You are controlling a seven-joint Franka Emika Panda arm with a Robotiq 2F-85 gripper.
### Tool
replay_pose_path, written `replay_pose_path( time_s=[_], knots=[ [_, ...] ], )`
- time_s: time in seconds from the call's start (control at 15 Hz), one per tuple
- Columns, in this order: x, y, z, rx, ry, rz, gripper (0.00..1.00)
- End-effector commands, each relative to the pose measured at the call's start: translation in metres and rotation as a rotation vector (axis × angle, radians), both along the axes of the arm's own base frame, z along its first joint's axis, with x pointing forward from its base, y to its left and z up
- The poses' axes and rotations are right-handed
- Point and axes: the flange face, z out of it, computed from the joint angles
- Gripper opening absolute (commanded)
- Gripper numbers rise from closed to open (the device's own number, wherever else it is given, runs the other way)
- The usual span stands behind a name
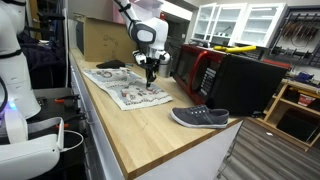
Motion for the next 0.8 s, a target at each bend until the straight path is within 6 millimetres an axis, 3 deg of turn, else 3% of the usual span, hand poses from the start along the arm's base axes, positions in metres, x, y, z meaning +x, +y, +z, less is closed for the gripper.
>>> replay_pose_path(
  time_s=[0.0,0.33,0.73],
  knots=[
    [0.021,-0.001,0.013,-0.040,-0.062,-0.059,0.00],
    [0.036,-0.015,0.020,-0.093,-0.086,-0.123,0.00],
    [0.042,-0.027,-0.027,-0.205,-0.031,-0.154,0.00]
  ],
)
